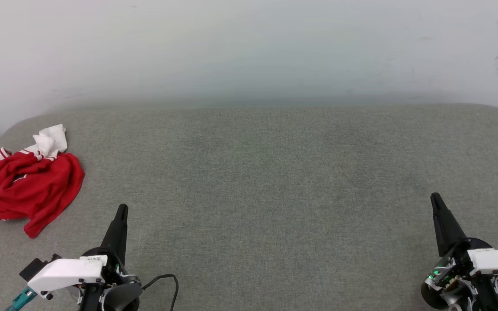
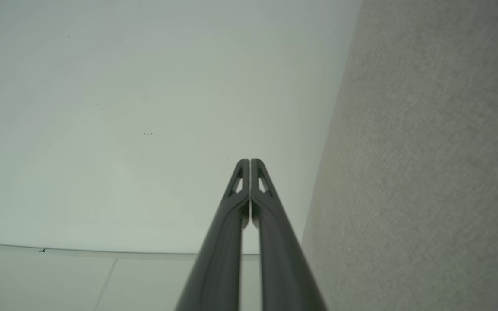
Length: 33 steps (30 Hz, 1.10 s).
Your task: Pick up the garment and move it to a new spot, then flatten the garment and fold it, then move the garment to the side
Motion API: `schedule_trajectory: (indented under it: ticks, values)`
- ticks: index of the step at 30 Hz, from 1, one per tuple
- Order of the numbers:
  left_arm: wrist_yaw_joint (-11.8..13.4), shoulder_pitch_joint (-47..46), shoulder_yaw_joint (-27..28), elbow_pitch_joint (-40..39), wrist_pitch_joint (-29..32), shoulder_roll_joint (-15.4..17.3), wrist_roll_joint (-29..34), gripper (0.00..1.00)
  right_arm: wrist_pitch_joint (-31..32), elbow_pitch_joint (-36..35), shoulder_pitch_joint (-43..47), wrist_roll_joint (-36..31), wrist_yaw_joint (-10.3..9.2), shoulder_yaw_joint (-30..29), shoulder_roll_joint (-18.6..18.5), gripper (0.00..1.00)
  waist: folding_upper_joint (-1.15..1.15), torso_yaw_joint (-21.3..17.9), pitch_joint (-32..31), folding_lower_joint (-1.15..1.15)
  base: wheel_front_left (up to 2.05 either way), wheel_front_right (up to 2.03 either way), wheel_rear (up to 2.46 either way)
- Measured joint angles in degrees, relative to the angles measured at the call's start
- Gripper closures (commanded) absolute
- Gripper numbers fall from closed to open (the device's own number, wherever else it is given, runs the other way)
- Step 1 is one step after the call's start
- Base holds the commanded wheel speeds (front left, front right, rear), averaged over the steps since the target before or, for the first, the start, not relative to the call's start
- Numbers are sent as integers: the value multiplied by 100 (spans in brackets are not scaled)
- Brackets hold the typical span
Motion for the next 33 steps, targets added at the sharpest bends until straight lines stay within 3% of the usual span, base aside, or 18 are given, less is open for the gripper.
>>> schedule_trajectory:
  ticks: [33]
  values:
    - [0,0,-1,0,0,0,0,100,0,0,0,0,0,0,0,100,0,0,0,0,0,0,0]
